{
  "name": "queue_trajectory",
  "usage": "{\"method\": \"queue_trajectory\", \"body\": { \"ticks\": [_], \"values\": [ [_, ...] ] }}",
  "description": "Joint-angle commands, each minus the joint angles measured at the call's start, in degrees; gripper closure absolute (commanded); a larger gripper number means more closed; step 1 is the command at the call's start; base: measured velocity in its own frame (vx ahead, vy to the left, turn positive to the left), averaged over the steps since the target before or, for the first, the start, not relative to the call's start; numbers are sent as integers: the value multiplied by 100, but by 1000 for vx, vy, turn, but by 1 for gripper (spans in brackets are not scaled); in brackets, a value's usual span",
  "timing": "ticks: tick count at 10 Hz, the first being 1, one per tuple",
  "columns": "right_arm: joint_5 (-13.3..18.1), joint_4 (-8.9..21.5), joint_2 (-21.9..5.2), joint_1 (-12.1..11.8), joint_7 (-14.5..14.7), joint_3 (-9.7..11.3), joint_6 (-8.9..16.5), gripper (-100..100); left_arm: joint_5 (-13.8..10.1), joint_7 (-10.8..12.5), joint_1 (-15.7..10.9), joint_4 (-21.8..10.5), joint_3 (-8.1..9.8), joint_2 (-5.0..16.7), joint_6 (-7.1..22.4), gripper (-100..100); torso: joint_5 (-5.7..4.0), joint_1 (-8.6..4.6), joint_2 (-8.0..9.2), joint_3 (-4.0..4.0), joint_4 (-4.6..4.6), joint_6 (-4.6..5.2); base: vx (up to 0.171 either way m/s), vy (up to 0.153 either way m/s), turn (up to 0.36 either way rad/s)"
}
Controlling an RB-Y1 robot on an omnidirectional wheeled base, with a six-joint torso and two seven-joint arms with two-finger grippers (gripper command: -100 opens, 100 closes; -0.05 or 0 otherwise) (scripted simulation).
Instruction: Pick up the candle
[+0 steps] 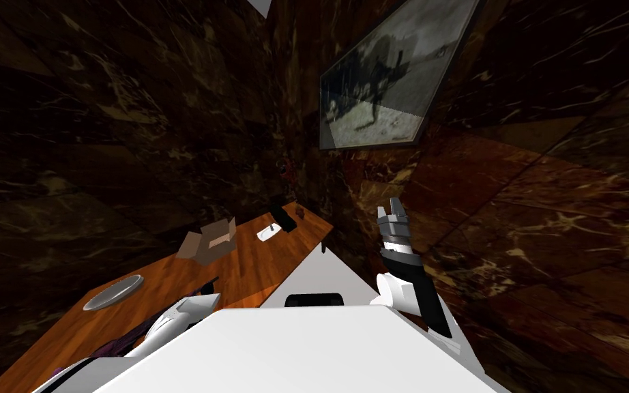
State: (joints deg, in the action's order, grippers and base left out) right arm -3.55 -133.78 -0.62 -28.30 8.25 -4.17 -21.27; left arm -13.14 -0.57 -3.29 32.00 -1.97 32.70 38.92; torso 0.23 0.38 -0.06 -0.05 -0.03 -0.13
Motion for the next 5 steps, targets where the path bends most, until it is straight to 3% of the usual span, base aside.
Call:
{"method": "queue_trajectory", "body": {
  "ticks": [1,2,4,5],
  "values": [
    [0,0,0,0,0,0,0,0,-111,-60,-58,91,-14,92,181,100,0,0,0,0,0,0,-51,-50,-7],
    [0,0,0,0,0,0,0,0,-164,-80,-72,181,-24,143,293,100,-2,-10,7,4,1,0,-51,-44,-19],
    [0,0,0,0,0,0,0,0,-151,-84,-102,107,-25,128,235,100,-1,-11,7,4,0,-2,-24,-30,6],
    [0,0,0,0,0,0,0,0,-152,-81,-99,119,-26,128,255,0,0,-2,0,0,-1,-2,0,0,0]
  ]
}}
